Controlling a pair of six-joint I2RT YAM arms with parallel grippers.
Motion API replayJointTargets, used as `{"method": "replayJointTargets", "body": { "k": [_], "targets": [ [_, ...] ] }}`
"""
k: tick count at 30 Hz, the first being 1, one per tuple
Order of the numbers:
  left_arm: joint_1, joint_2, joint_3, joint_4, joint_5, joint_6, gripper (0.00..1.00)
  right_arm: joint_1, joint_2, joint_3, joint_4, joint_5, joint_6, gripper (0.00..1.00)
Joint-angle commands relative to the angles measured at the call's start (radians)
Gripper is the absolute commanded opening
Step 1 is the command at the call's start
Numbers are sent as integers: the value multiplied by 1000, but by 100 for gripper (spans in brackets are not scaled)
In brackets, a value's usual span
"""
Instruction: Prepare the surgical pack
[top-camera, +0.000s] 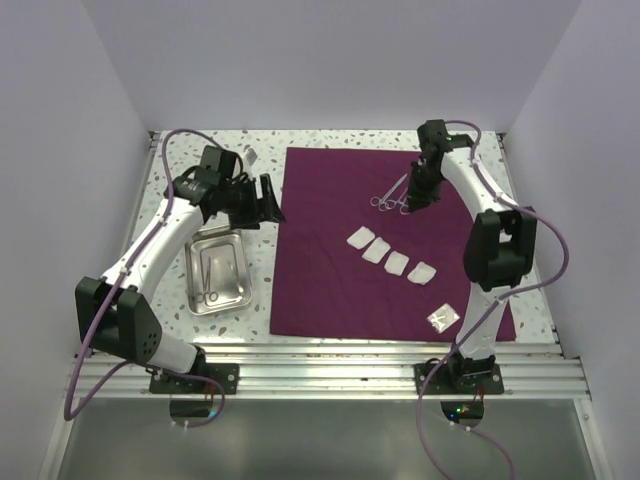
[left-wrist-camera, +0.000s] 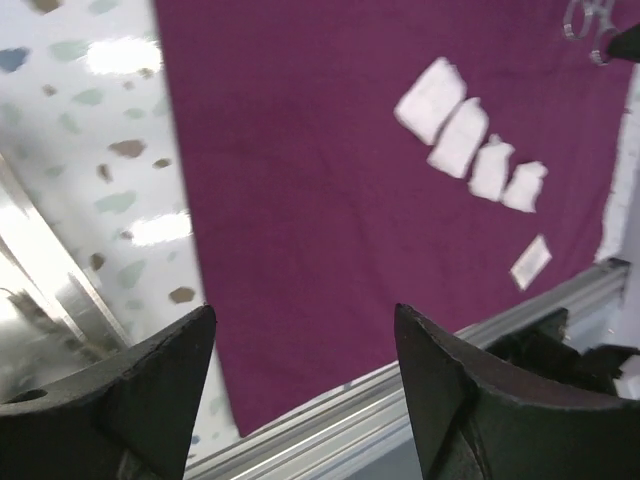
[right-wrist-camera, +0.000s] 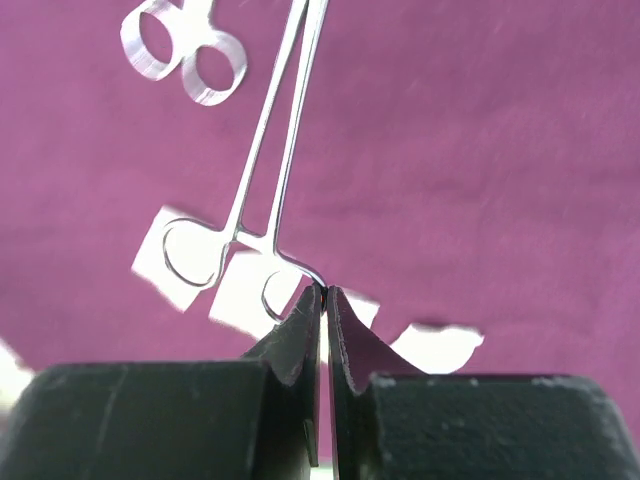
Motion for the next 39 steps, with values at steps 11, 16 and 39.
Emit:
{"method": "replayJointTargets", "body": {
  "k": [11,16,39],
  "targets": [
    [-6,37,-142,643,484,-272,83,328,-369,-186,86,-361,-104,0],
    [-6,67,-139,657,492,-282,84,433,-399,-188,133,-401,-76,0],
    [-26,129,96,-40,-114,-31,0,466,-90,183,-27,-122,3,51]
  ]
}}
